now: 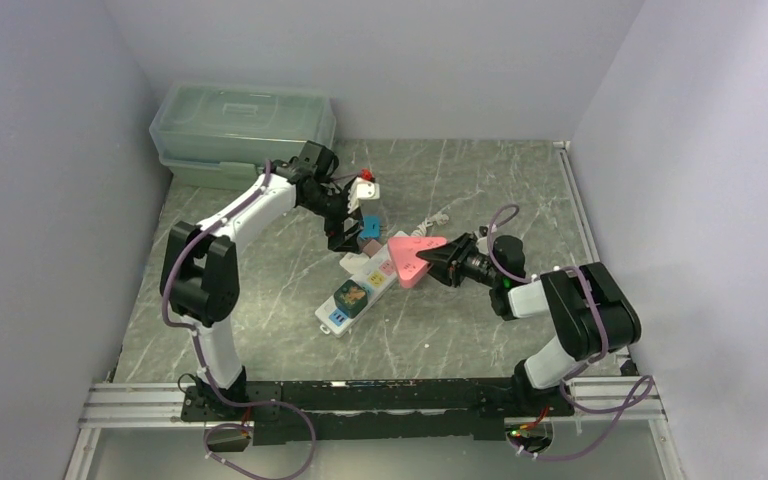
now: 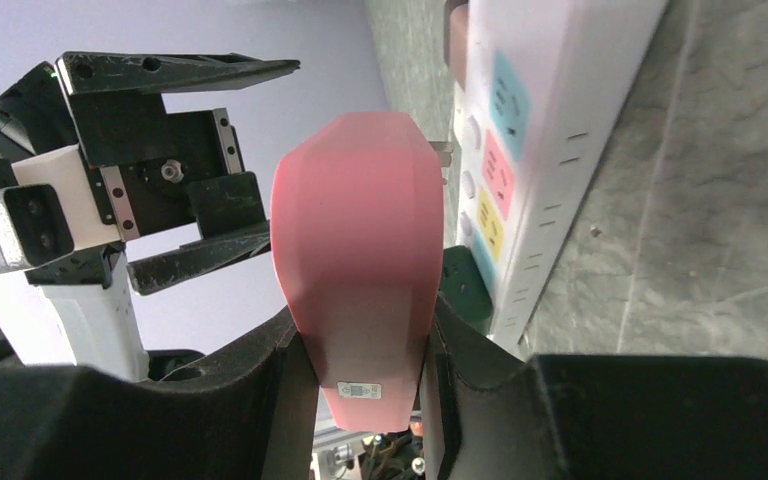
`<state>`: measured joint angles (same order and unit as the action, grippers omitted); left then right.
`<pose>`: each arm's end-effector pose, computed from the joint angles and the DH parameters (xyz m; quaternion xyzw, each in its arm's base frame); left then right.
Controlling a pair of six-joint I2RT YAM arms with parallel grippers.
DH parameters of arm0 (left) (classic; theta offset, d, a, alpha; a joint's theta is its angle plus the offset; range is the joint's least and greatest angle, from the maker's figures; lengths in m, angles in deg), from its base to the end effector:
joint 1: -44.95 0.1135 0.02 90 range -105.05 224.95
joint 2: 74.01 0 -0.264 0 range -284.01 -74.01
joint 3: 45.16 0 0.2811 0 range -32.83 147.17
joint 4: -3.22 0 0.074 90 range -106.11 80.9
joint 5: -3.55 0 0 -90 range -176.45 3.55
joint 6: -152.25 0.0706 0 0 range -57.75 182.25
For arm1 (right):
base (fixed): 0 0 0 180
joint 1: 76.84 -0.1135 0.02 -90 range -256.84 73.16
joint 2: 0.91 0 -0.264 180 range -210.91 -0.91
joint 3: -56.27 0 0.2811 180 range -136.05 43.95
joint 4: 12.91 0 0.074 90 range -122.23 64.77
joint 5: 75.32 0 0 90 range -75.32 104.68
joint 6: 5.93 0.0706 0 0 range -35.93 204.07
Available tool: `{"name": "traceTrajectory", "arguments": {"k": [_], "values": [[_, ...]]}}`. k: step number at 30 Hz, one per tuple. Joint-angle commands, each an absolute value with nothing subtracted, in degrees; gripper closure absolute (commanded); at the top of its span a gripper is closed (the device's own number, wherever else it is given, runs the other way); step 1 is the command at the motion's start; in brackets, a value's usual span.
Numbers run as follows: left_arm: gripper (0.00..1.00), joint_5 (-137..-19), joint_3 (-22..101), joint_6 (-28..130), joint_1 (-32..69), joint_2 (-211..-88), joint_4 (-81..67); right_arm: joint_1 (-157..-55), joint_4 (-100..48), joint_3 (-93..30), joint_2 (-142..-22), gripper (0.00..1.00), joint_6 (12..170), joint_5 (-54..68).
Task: Insert the plug
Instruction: Insert the plug into the socket.
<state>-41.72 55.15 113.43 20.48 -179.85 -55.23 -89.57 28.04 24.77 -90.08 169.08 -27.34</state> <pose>0.3674 -0.2218 0.2288 0.6202 0.6592 -0.3126 0.2882 0.2701 0.1095 0.1036 0.2690 0.7311 0.6089 0.1498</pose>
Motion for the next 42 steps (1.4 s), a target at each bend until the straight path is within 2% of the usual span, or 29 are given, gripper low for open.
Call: {"name": "traceTrajectory", "arguments": {"k": [1,28,42], "values": [[0.01,-40.8,56.4,111.14,19.84,-180.81,-51.86,-88.52,38.97,25.83,-92.31,1.0,170.12,-28.11],[0.02,-42.56,53.02,108.25,18.84,-181.48,-48.47,-86.56,51.85,25.86,-103.67,1.0,169.6,-28.56],[0.03,-43.46,54.06,103.62,18.36,-182.73,-46.44,-86.32,47.24,25.93,-103.28,1.0,166.29,-29.35]]}}
